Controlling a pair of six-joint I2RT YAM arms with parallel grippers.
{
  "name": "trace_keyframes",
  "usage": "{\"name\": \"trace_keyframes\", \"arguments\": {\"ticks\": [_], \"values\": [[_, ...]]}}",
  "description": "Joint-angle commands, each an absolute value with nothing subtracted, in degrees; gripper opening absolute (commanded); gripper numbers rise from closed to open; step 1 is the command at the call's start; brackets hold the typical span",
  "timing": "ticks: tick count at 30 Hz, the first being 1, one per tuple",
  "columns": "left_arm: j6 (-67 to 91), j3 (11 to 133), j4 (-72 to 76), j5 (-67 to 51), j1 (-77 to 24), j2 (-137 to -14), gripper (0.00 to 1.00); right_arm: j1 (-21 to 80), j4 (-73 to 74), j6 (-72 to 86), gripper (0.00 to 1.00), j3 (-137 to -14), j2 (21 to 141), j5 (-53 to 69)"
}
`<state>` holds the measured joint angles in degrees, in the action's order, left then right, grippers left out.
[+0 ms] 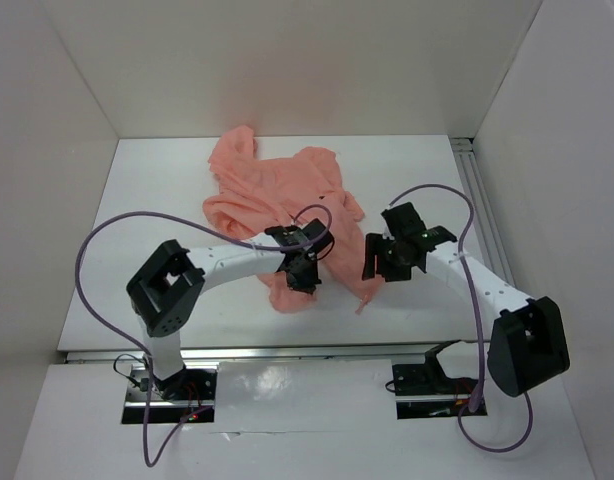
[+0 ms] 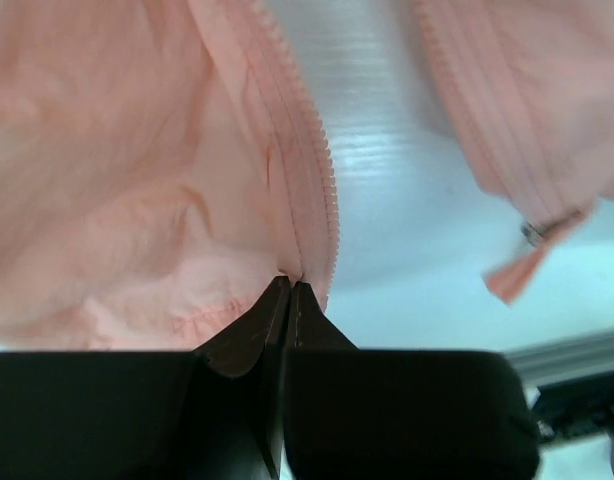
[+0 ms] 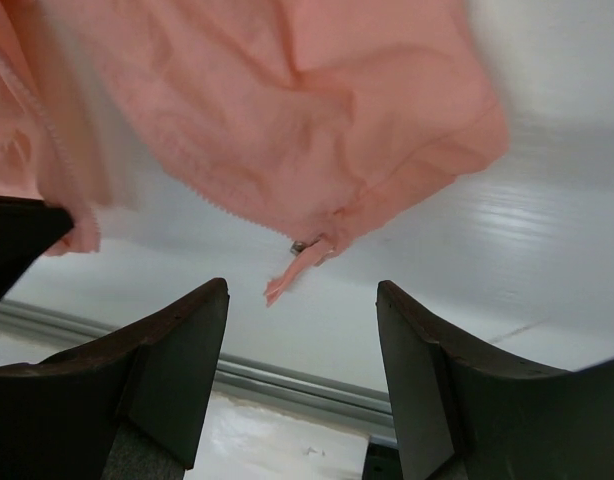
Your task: Zip up the jacket
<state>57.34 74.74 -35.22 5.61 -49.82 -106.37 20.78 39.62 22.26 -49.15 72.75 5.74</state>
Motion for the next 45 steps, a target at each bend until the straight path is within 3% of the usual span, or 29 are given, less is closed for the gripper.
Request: {"name": "trace_keyframes", "arguments": {"ticks": [1, 8, 12, 19, 30, 45], "values": [[55.03, 71.13, -34.55, 5.80, -48.52, -99.15, 0.00, 23.64, 36.13, 22.93, 0.69, -48.26, 73.73, 7.74], [52.48, 64.42, -29.18, 3.52, -42.98, -91.67, 0.00, 27.16, 33.93, 23.73, 0.69, -48.33, 79.09, 5.63], [51.94, 64.95, -29.71, 3.52, -42.36, -91.67, 0.00, 27.69, 33.40, 22.50, 0.55, -49.39, 82.52, 2.82], [51.94, 64.95, -29.71, 1.67, -42.36, -93.34, 0.00, 27.69, 32.87, 21.45, 0.52, -50.54, 87.27, 2.81], [50.71, 66.09, -29.71, 0.62, -41.84, -95.18, 0.00, 31.55, 39.11, 29.09, 0.49, -48.87, 80.25, 0.62], [49.66, 66.71, -29.71, -0.44, -41.84, -96.86, 0.00, 36.21, 40.69, 38.06, 0.44, -43.86, 80.95, -1.67]]}}
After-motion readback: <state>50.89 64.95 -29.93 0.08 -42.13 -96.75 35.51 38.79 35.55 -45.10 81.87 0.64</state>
